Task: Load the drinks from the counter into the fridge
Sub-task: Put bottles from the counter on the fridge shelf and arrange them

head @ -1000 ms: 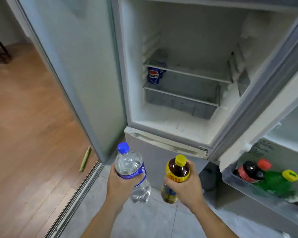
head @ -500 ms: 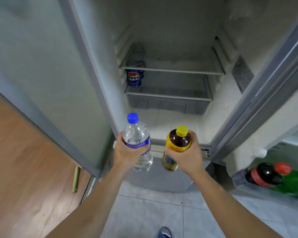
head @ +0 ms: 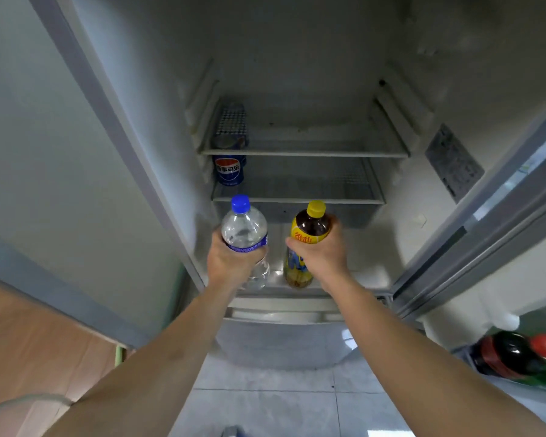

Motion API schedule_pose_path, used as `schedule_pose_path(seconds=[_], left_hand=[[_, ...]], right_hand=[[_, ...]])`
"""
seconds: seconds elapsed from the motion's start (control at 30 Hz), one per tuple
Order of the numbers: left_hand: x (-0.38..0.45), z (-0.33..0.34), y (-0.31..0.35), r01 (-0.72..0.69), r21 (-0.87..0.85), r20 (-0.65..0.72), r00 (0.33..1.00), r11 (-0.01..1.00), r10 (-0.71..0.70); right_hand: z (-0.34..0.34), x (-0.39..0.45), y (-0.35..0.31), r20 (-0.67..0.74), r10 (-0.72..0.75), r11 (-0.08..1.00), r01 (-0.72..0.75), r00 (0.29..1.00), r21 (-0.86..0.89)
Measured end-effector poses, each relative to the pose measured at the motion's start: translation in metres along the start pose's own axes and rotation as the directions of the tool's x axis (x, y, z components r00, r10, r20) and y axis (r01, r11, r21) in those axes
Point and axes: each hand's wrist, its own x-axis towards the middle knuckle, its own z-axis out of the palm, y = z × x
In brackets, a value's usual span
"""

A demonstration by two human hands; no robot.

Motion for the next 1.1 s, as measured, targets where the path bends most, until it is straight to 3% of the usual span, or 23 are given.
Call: schedule_pose_path(seconds=[0.23,0.3,0.47,0.57,0.67,0.77,0.9,1.0,1.1], left_hand=[[0.042,0.0,0.001,-0.049,0.039,0.108,0.993,0.998,0.045],[0.05,0.002,0.001,-0.043,0.05,0.2,0.979,0.998,0.032],[0.059,-0.005,0.011,-0.134,0.059,0.33,0.938,0.989,0.107],[0.062,-0.013,0.026,-0.146,0.134,0.397,0.914,0.98,0.082],[0.069,-0.017,0.053,-0.162,0.233,0.477,0.878,0.959,0.033],[0.072,-0.015,0.086,-0.261,0.306,0.446,0.889,0.915,0.105],[0.07,-0.022,0.105,-0.431,0.563,0.408,0.887,0.705,0.217],[0.053,-0.028,0.096,-0.393,0.589,0.313,0.917,0.706,0.248],[0.022,-0.03,0.073,-0.432,0.564,0.199,0.898,0.703,0.393]], right_hand=[[0.021,0.026,-0.004,0.0,0.034,0.998,-0.034,0.999,-0.048],[0.023,0.029,-0.008,0.019,0.022,0.997,-0.02,1.0,-0.078],[0.018,0.035,-0.026,0.125,0.031,0.993,-0.017,0.992,-0.113],[0.009,0.04,-0.044,0.215,0.073,0.981,-0.031,0.974,-0.194],[0.002,0.046,-0.064,0.298,0.15,0.894,0.0,0.943,-0.447],[-0.002,0.046,-0.08,0.323,0.154,0.749,0.103,0.934,-0.655],[-0.012,0.04,-0.088,0.231,0.197,0.602,0.069,0.953,-0.795],[-0.023,0.035,-0.085,0.214,0.304,0.67,-0.048,0.928,-0.741],[-0.03,0.02,-0.071,0.208,0.368,0.864,-0.25,0.906,-0.438]])
